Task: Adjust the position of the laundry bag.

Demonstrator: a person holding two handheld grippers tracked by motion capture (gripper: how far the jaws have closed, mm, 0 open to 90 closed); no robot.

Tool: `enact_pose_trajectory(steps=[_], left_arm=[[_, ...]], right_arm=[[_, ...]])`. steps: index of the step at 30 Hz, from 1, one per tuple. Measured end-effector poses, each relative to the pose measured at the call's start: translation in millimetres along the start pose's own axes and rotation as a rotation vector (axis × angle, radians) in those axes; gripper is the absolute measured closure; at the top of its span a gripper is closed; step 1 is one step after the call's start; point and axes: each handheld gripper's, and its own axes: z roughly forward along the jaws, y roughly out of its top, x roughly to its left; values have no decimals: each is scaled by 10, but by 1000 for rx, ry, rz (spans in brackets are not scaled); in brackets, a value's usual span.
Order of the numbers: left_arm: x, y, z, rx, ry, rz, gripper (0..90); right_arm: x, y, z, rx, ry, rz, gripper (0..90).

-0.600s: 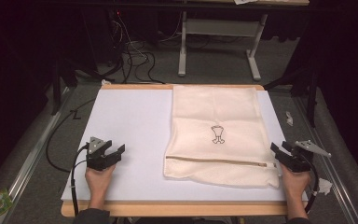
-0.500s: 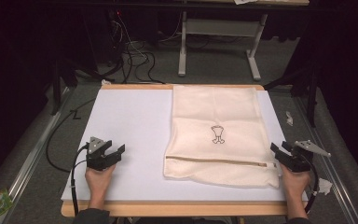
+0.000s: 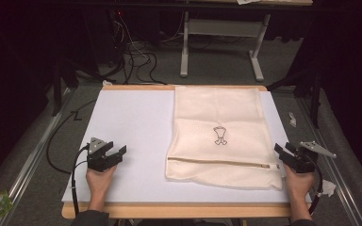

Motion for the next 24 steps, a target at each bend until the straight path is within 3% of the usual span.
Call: enact_pose_trajectory(steps=[10, 15, 24], left_arm=[[-66, 40, 7, 13, -9, 21, 386], [-129, 80, 8, 6, -51, 9, 376], [-306, 184, 32, 20, -107, 41, 394]], right_arm=[[-35, 25, -28, 11, 9, 17, 505], [-47, 27, -81, 32, 17, 18, 502], [-43, 26, -154, 37, 22, 17, 503]])
